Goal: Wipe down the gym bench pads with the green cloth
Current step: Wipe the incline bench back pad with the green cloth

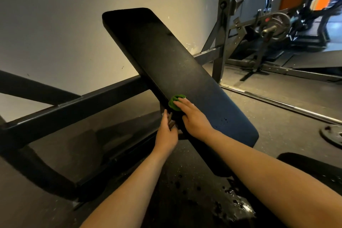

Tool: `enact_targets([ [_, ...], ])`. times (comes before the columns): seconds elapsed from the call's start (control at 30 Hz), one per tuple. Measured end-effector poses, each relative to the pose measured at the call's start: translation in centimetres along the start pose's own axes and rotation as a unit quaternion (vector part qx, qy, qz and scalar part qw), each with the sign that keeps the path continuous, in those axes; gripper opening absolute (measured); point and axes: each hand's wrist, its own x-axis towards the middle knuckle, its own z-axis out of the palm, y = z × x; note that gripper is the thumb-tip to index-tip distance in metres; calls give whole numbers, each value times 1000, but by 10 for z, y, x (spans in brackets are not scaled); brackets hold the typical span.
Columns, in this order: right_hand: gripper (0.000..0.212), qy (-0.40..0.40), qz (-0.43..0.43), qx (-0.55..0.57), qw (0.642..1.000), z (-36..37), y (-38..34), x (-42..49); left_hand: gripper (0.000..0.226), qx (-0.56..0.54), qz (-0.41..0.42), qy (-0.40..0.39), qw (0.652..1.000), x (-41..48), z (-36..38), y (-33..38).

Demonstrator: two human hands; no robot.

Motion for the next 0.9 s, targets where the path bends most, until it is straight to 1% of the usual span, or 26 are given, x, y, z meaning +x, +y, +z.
enact_targets([
  [0.1,57,2,6,-40,999,12,-11,15,66,-38,5,-21,999,8,-8,-5],
  [0.2,59,7,7,-76,997,20,-10,9,63,-99,-4,-19,995,15,-13,-12],
  [0.3,56,19,4,-90,996,21,-5,-11,59,-122,21,-3,992,12,-11,-13],
  [0.37,58,29,-1,-91,995,27,-2,-28,50,-117,57,-1,992,8,-6,-13],
  [0.43,64,25,7,-76,997,32,-2,-41,42,-97,85,-5,992,1,0,-13],
  [0.53,88,13,19,-41,999,26,-10,-46,35,-101,88,0,991,-4,1,-12],
  [0.6,100,-9,24,-18,1000,19,-16,-48,39,-92,93,5,991,-3,-2,-11],
  [0.67,104,-31,29,-8,999,13,-21,-53,44,-64,94,10,993,0,-3,-7],
  [0.73,103,-27,35,-6,999,11,-21,-59,40,-26,98,16,995,1,-3,-2],
  [0.77,99,-14,50,-4,999,12,-20,-64,36,-4,108,17,994,0,-3,1],
  [0.83,85,18,124,-19,992,17,-15,-76,31,19,124,26,992,3,-7,2],
  [0.9,75,22,196,-75,978,23,-11,-86,30,5,118,64,991,10,-13,1],
])
